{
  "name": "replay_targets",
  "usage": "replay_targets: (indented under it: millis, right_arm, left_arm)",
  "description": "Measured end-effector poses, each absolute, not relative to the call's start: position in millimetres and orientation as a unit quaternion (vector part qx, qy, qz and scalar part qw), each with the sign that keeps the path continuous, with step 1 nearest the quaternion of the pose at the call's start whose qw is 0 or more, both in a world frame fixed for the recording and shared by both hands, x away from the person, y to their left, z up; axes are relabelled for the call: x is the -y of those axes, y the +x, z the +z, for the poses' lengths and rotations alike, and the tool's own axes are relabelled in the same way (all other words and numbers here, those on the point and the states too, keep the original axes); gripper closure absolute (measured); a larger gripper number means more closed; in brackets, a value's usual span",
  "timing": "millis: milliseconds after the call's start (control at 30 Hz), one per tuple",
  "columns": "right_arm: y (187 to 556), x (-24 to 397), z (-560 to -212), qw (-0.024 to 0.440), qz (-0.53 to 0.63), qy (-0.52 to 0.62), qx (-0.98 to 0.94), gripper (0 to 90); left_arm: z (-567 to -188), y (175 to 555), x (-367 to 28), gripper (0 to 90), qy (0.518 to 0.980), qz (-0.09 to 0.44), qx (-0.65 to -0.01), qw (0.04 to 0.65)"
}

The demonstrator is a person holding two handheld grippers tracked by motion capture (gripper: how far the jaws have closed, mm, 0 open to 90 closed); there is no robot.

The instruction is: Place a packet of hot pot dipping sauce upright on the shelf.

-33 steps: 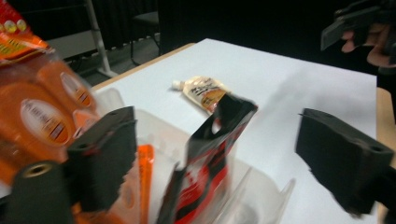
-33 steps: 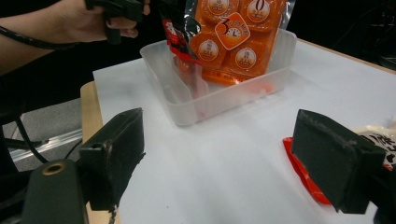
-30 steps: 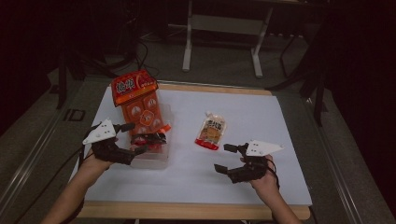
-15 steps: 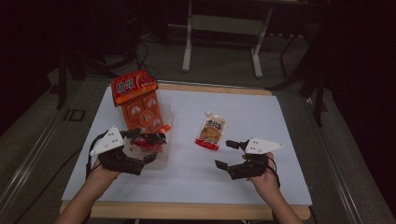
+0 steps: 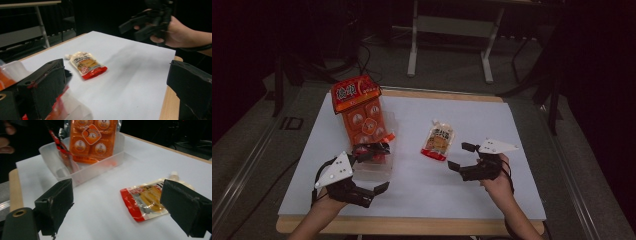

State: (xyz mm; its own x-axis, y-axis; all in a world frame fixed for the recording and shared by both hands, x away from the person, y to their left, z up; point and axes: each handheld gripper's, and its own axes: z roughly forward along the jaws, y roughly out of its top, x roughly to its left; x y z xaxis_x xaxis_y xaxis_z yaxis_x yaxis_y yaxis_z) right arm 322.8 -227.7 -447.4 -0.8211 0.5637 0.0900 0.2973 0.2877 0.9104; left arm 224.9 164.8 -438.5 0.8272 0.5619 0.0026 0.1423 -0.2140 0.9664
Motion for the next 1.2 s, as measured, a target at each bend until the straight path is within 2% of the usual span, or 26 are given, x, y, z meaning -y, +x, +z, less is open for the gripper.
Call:
replay_targets:
  millis: [267, 367, 533, 867, 1200]
  right_arm:
    - [339, 225, -449, 0.136, 0.524, 0.283, -0.791, 11.4]
    - [346, 225, -449, 0.142, 0.519, 0.286, -0.793, 12.7]
    - [355, 223, -448, 0.158, 0.509, 0.288, -0.795, 13.5]
    - [380, 223, -450, 0.162, 0.494, 0.303, -0.799, 14.3]
    - [409, 216, -458, 0.166, 0.481, 0.32, -0.799, 18.5]
  left_arm:
    - [-452, 211, -147, 3.5, 0.775, 0.175, -0.208, 0.57]
    - [-460, 210, -144, 3.4, 0.776, 0.152, -0.212, 0.574]
    - [-473, 208, -141, 3.5, 0.778, 0.146, -0.216, 0.572]
    - [-498, 205, -132, 3.2, 0.778, 0.127, -0.227, 0.571]
    - [-506, 204, -130, 3.2, 0.77, 0.152, -0.229, 0.576]
